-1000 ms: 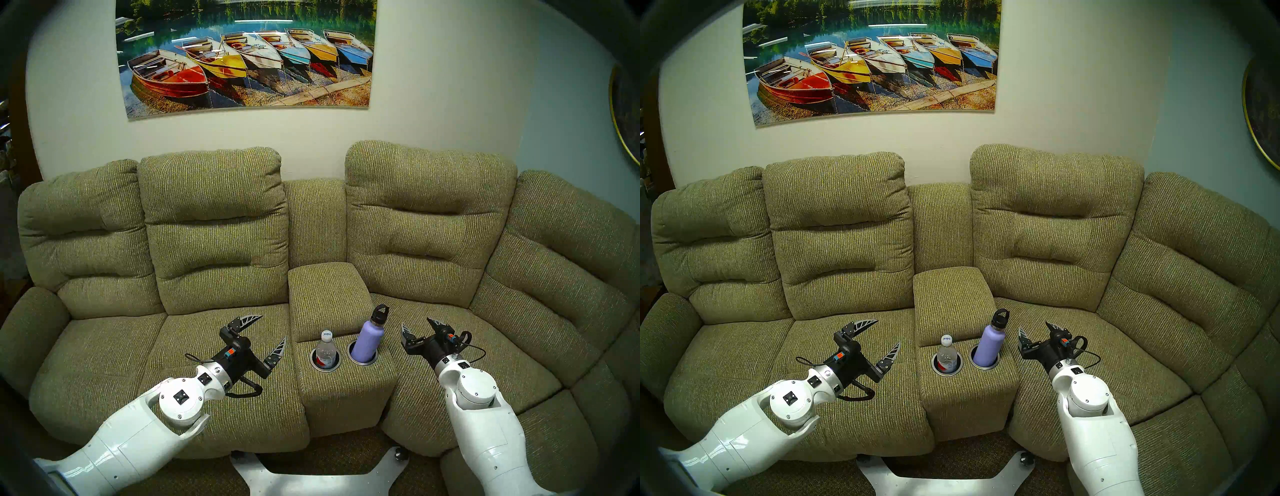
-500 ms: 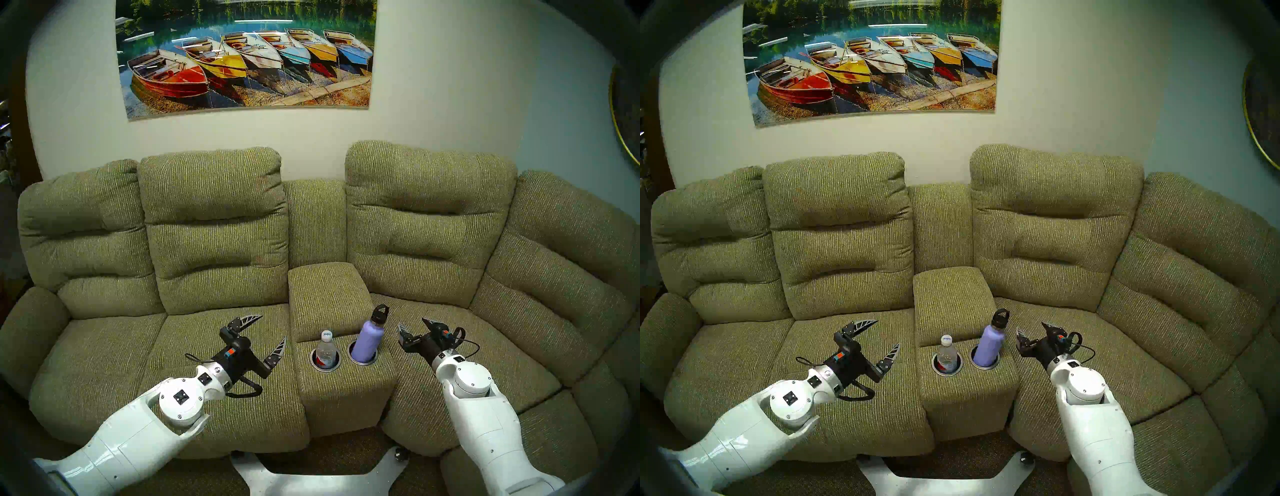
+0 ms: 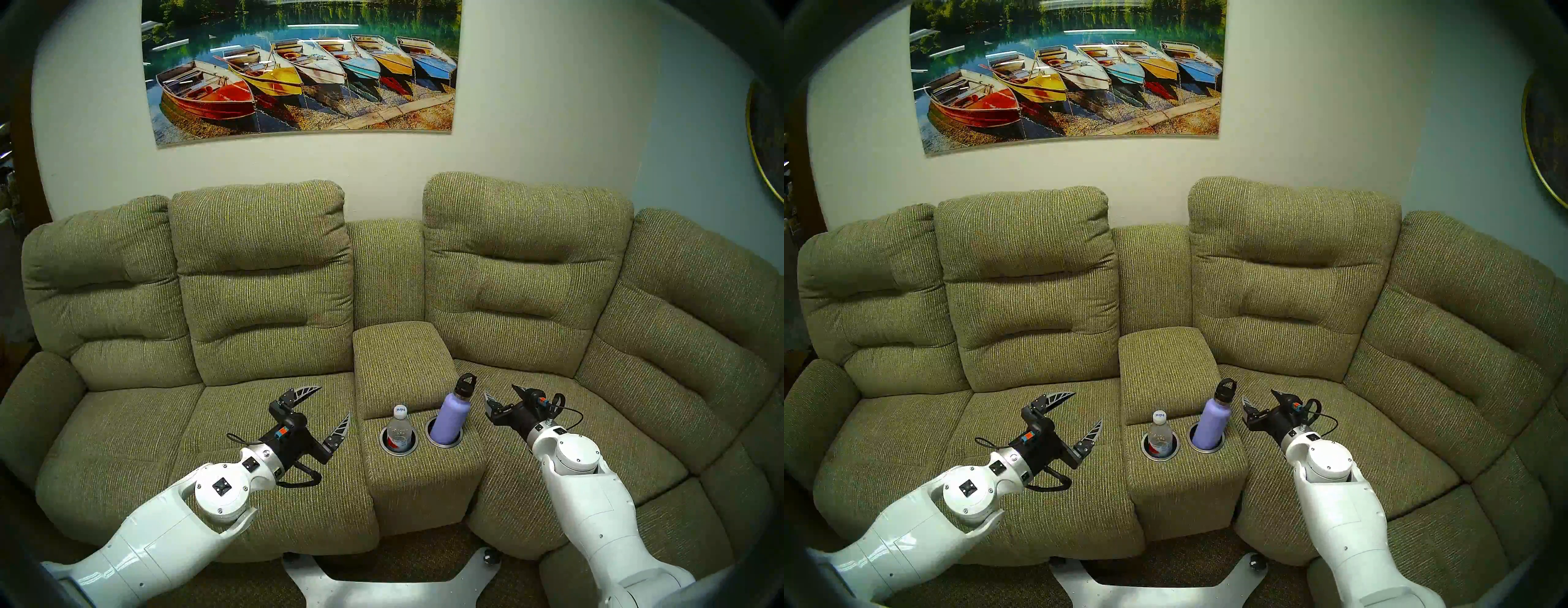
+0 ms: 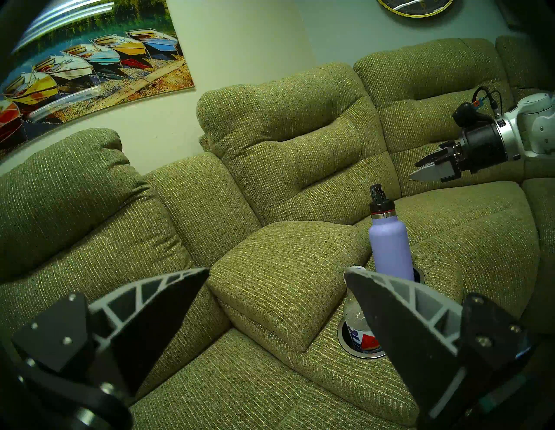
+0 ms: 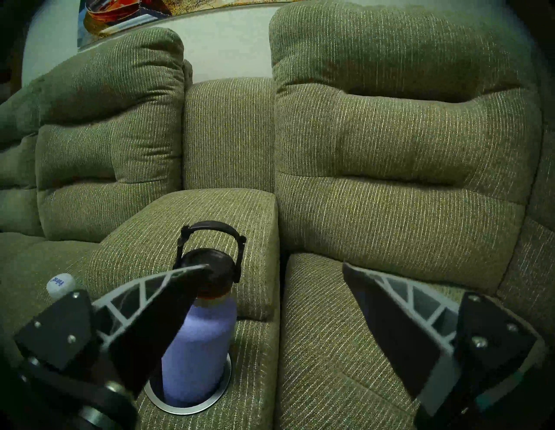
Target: Take bottles out of cup holder
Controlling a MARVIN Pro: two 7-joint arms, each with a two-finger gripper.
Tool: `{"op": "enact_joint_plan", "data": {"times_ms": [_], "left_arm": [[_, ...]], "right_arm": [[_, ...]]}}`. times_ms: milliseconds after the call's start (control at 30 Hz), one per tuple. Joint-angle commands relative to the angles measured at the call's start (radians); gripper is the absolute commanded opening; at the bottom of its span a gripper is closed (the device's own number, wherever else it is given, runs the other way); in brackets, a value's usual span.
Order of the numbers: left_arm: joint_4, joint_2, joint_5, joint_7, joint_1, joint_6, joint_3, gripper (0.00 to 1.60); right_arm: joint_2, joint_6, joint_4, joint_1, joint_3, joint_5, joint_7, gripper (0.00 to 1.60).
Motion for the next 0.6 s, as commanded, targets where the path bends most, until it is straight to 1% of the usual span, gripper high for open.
{"op": "enact_joint_plan", "data": {"times_ms": [0, 67, 133, 267, 467, 567], "left_arm": [[-0.013, -0.001, -0.001, 0.000, -0.003, -0.003, -0.001, 1.60], [-0.013, -0.001, -0.001, 0.000, -0.003, -0.003, -0.001, 1.60], [-0.013, 0.000, -0.001, 0.000, -0.003, -0.003, -0.001, 1.60], [-0.013, 0.000, -0.001, 0.000, -0.003, -0.003, -0.001, 1.60], [-0.013, 0.000, -0.001, 0.001, -0.003, -0.003, -0.001, 1.60], [-0.013, 0.000, -0.001, 0.001, -0.003, -0.003, 0.000, 1.60]], "right_arm": [[0.004, -0.016, 0.030, 0.078, -0.007, 0.005, 0.025, 1.60], [0.003, -0.018, 0.036, 0.082, -0.008, 0.006, 0.028, 1.60], [0.003, -0.022, 0.071, 0.105, -0.012, 0.007, 0.037, 1.60], [0.000, -0.024, 0.088, 0.117, -0.017, 0.006, 0.044, 1.60], [-0.006, -0.037, 0.150, 0.146, -0.023, 0.006, 0.049, 1.60], [-0.007, -0.044, 0.166, 0.155, -0.025, 0.006, 0.053, 1.60]]}}
